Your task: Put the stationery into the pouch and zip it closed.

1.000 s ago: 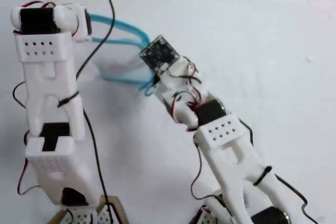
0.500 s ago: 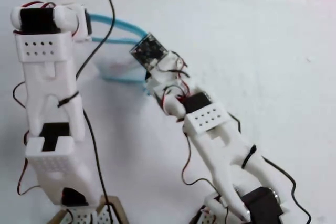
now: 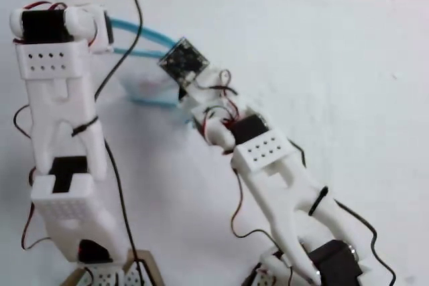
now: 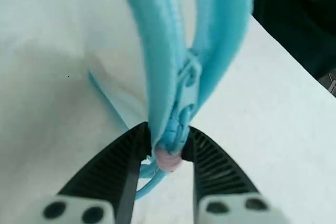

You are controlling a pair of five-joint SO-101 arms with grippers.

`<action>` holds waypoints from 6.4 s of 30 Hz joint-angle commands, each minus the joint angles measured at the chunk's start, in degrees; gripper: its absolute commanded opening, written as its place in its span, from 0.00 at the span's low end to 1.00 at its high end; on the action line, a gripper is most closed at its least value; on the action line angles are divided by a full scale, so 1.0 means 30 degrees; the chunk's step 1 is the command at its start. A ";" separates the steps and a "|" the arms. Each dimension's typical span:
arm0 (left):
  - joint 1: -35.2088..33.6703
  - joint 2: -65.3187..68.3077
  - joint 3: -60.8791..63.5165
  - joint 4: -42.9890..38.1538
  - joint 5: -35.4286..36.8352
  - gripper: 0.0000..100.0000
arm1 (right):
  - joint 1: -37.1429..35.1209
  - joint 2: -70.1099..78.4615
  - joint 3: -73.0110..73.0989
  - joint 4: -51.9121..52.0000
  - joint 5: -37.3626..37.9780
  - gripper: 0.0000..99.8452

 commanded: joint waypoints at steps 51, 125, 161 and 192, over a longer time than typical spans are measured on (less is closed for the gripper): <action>0.6799 -0.0117 0.0044 0.0381 0.0674 0.02 | -0.0366 -1.1648 -0.6300 0.6755 -0.7619 0.02; 0.5685 -0.0088 0.2681 0.0264 0.0557 0.02 | -0.0132 -1.3641 -0.3399 1.0418 -0.7473 0.02; 0.5744 0.0059 0.1773 -0.0264 0.0645 0.02 | -0.0982 -0.9070 -0.2227 1.8300 -0.4249 0.34; 0.5685 0.0029 0.1744 -0.0322 0.0557 0.02 | 0.0659 -0.9070 0.1260 1.1179 -0.5978 0.03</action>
